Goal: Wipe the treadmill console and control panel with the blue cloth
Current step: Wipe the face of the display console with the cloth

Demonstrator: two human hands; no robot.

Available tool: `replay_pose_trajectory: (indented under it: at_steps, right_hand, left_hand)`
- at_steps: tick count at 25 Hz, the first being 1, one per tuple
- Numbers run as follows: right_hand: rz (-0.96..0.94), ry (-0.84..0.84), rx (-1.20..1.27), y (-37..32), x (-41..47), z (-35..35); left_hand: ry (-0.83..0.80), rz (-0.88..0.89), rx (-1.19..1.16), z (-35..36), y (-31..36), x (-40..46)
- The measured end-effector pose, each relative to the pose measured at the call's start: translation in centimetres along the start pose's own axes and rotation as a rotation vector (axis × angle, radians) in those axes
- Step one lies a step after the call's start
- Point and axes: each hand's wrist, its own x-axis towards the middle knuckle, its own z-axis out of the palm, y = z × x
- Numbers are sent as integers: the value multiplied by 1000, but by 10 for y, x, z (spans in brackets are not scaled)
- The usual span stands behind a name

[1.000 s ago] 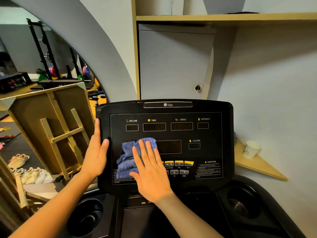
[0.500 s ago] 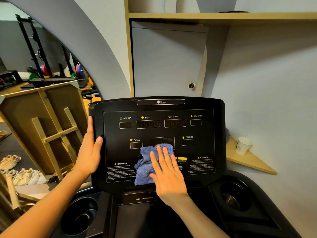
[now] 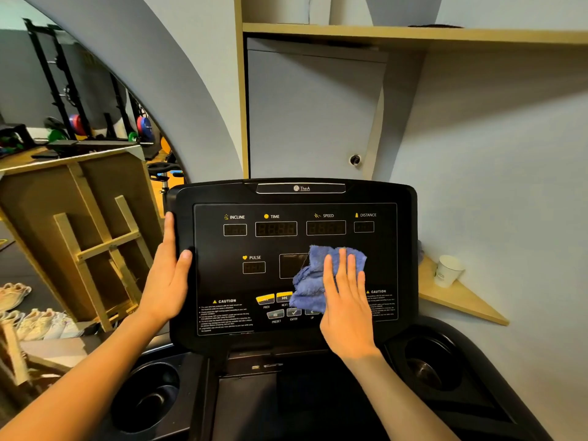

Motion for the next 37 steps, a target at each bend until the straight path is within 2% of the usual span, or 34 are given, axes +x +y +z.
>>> replay_pose_trajectory:
  at_steps: [12,16,23,28,37]
  right_hand:
    - [139,156,175,-54,49,-15]
    - [72,188,177,-87,61,-19]
    - [-112,115,96,-139,60,-12]
    - [-259,79,51,-141,37,2]
    - [-321,-58,-10,-126,-8,27]
  left_hand:
    - [3,-28,1,0,-7,3]
    - [7,-40,-9,0,-7,3]
    - [-11,-78,4,0,-13,3]
    - [-6,-71,6,2,-13,4]
    - [4,-34,2,2,-11,3]
